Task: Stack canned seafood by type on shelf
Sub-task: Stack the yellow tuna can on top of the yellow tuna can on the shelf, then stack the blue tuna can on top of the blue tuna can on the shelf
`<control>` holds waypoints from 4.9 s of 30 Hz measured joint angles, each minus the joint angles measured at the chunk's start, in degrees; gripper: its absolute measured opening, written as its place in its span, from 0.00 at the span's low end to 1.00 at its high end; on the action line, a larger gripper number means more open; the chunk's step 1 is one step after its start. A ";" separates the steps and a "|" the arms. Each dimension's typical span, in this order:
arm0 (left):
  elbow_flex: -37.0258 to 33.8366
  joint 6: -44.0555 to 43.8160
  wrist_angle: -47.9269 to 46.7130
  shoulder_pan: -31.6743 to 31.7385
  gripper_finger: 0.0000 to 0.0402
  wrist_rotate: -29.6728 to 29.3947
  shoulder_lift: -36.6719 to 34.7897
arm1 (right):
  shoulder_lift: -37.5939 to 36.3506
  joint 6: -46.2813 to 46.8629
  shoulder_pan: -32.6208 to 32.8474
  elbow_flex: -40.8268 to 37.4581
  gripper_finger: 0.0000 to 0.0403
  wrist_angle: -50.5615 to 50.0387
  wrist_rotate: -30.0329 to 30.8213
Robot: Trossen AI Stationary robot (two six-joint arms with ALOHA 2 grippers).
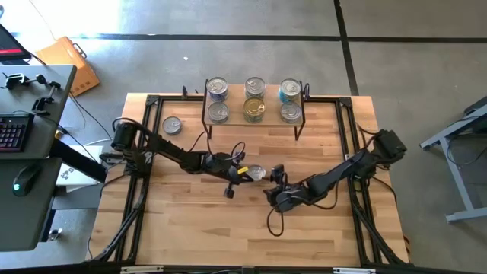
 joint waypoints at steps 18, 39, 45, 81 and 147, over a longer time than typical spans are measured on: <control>1.46 -2.68 0.53 0.13 0.00 1.89 0.00 | 5.78 1.46 -4.13 0.01 0.44 5.37 2.80; 1.44 -11.34 -23.07 -3.73 0.24 -9.95 -15.63 | -18.21 9.68 -2.10 15.44 0.30 -42.18 25.10; 1.44 -12.22 -22.53 -6.54 0.23 -13.77 -13.66 | -19.14 1.45 -14.89 20.50 0.30 -53.68 23.44; 1.43 -11.78 -22.27 -8.16 0.23 -16.53 -11.91 | -17.20 -10.48 -28.78 20.60 0.46 -56.02 17.10; -14.54 -43.71 -73.01 27.91 0.00 -24.09 -32.93 | -12.56 45.95 14.05 20.62 0.46 -58.95 11.07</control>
